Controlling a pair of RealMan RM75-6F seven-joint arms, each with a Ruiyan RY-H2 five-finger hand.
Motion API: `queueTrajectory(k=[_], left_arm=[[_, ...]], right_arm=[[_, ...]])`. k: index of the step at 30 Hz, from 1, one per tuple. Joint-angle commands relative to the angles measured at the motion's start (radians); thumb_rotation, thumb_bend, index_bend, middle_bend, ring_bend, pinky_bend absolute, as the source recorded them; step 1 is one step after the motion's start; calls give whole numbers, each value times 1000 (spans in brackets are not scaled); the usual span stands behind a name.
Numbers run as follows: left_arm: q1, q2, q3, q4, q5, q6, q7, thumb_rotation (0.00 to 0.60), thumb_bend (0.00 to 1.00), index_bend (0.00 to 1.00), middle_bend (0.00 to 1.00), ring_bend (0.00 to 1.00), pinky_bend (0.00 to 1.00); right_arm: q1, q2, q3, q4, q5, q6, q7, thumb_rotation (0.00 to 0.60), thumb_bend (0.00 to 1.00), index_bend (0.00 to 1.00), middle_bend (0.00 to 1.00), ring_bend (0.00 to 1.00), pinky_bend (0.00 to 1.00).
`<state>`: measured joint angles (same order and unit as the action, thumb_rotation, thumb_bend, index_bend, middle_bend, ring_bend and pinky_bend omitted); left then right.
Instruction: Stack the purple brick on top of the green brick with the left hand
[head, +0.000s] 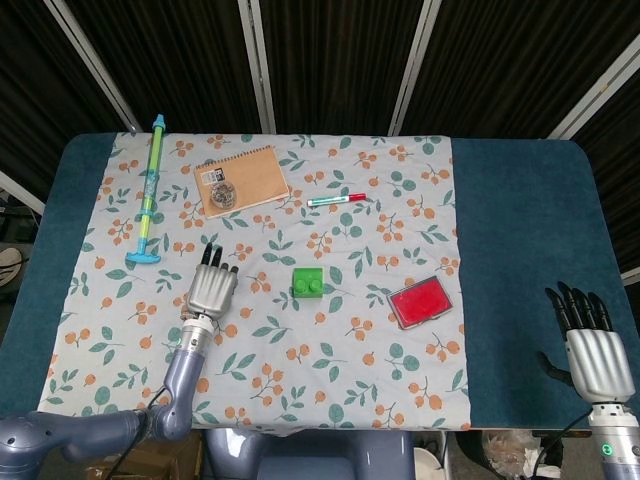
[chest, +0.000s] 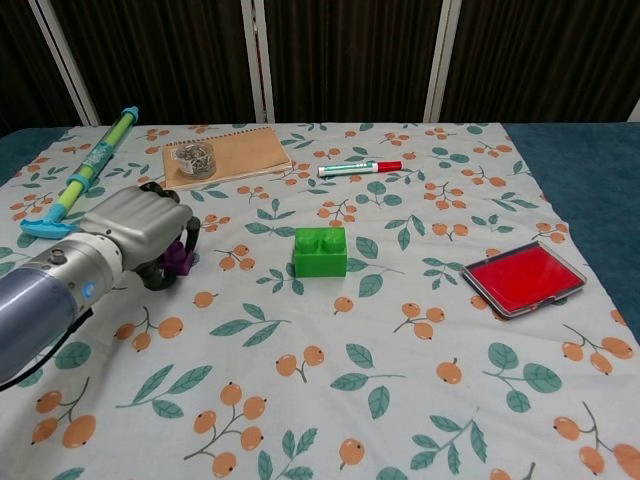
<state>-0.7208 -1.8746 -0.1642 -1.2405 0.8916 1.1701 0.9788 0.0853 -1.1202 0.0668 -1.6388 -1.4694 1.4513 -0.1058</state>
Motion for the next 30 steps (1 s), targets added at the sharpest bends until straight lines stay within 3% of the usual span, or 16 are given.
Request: queueTrajectory(k=[1,26,30], left_arm=[[1,-1,0,0,-1,1,1,600,218,395,425,97,18],[0,-1,8,-48,-13,68,131,600,360,445,454,98,18],[0,-7,11,-41,-26,65,151,600,429,469,477,104,18]], right_arm=[[0,-1,0,1,-1,0,-1,600,250,65,12,1,0],[1,-1,0,-8,15,-9,-11,600,250,65,12,1,0],[1,0,1,-9,17,-11,-8,600,249,65,12,1,0]])
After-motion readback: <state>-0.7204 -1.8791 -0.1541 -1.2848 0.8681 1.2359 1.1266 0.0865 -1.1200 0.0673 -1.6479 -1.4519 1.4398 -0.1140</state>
